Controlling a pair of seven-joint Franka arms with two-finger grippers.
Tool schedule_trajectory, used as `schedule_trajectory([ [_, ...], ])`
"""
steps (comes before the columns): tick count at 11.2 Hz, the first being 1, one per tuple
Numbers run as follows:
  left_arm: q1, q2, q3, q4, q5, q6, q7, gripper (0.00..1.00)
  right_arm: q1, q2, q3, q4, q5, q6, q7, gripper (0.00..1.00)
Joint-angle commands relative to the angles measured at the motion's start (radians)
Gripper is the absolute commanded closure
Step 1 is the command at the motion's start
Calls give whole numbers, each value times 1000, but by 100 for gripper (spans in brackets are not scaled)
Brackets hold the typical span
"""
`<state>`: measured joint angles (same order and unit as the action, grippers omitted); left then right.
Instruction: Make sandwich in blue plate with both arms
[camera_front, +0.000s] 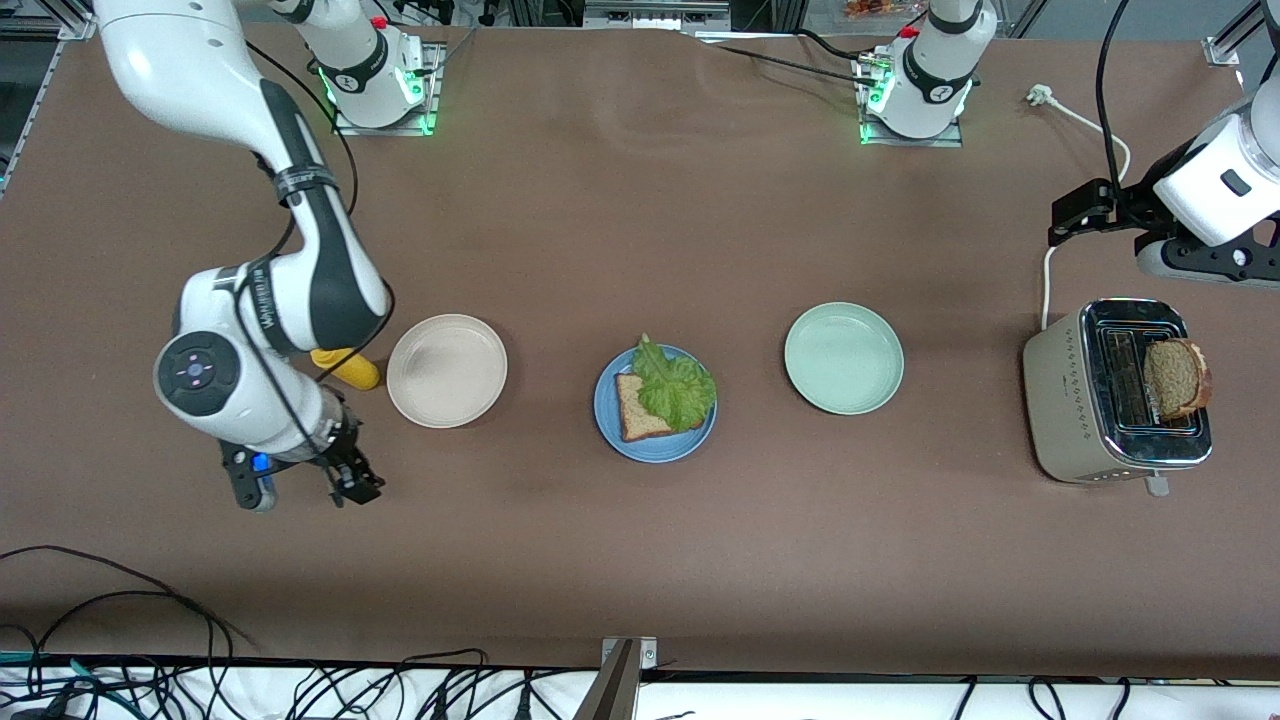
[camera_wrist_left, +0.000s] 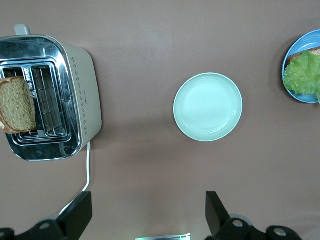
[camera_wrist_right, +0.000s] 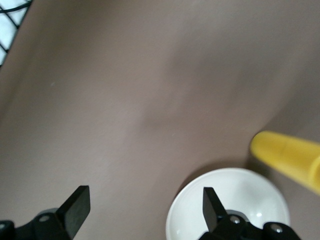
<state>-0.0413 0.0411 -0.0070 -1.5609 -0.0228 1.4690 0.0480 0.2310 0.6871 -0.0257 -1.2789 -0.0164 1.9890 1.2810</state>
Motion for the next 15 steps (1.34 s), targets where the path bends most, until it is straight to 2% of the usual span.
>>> schedule_trajectory([
  [1,-9,-9,2,-5,11,8,21,0,-100,-88,21,-77,0,-56,-125,0],
  [4,-11,-9,2,-4,11,8,21,0,-177,-139,17,-123,71,-96,-288,0],
  [7,-11,-9,2,-4,11,22,21,0,-307,-164,15,-180,264,-122,-610,0],
  [9,-11,-9,2,-4,11,22,20,0,-343,-170,13,-247,317,-118,-734,0],
  [13,-11,-7,2,-4,11,22,21,0,-372,-164,-2,-376,487,-124,-801,0],
  [15,-11,-7,2,-4,11,22,21,0,-372,-135,-46,-409,556,-124,-809,0],
])
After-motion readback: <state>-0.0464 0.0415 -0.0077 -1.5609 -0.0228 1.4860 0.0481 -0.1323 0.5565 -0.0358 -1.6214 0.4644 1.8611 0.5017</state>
